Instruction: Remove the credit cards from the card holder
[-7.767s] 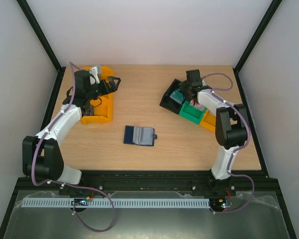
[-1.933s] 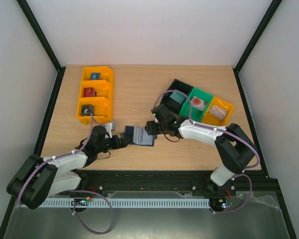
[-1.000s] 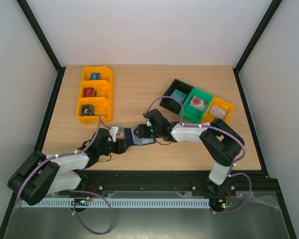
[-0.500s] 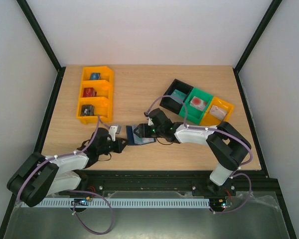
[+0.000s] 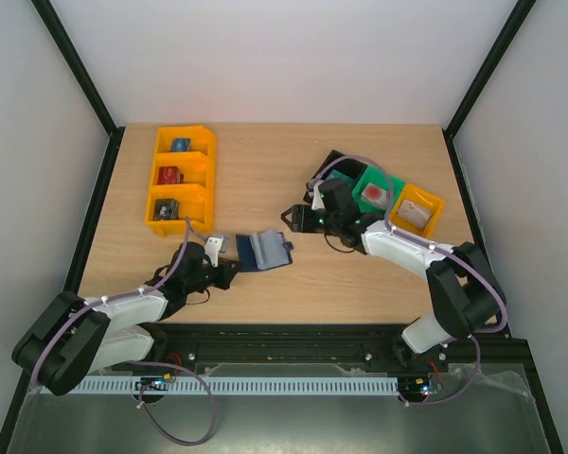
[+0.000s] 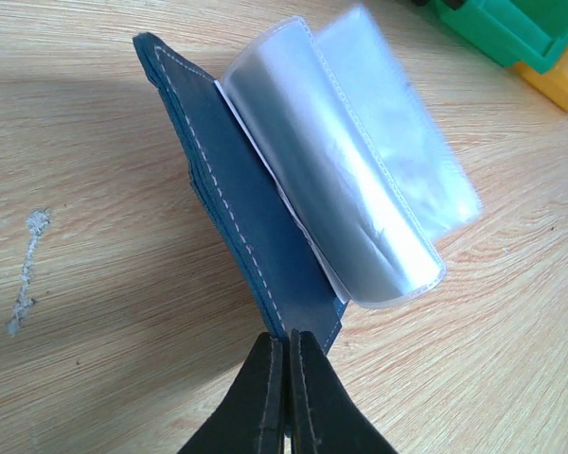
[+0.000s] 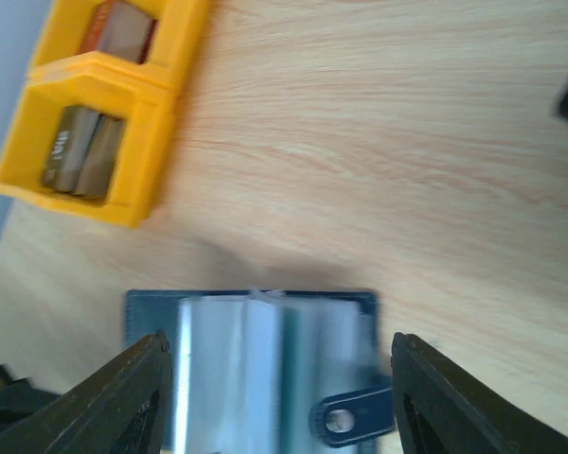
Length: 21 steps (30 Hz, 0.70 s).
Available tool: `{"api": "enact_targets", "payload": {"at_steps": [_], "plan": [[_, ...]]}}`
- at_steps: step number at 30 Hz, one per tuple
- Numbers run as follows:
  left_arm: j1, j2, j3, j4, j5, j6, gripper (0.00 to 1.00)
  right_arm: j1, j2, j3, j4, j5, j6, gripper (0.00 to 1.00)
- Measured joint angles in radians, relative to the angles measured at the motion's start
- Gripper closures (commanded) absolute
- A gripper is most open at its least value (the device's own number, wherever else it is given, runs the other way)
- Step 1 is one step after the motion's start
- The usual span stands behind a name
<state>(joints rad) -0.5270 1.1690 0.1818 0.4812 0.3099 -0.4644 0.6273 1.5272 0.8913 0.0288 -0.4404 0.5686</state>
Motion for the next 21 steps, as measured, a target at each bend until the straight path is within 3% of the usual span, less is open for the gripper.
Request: {"api": "enact_targets", "payload": {"at_steps": [5, 15, 21], "plan": [[0.000, 0.000, 0.000, 0.000, 0.000, 0.009, 0.98, -0.050, 0.042, 0.026, -0.077, 0.023, -0.085, 0.41], [0.000, -0.003, 0.000, 0.005, 0.004, 0.008, 0.98, 0.018, 0.284, 0.081, -0.092, -0.056, -0.113, 0.50], [0.006, -0.018, -0.010, 0.017, 0.010, 0.005, 0.98, 0.034, 0.327, 0.095, 0.002, -0.145, -0.085, 0.68]]}}
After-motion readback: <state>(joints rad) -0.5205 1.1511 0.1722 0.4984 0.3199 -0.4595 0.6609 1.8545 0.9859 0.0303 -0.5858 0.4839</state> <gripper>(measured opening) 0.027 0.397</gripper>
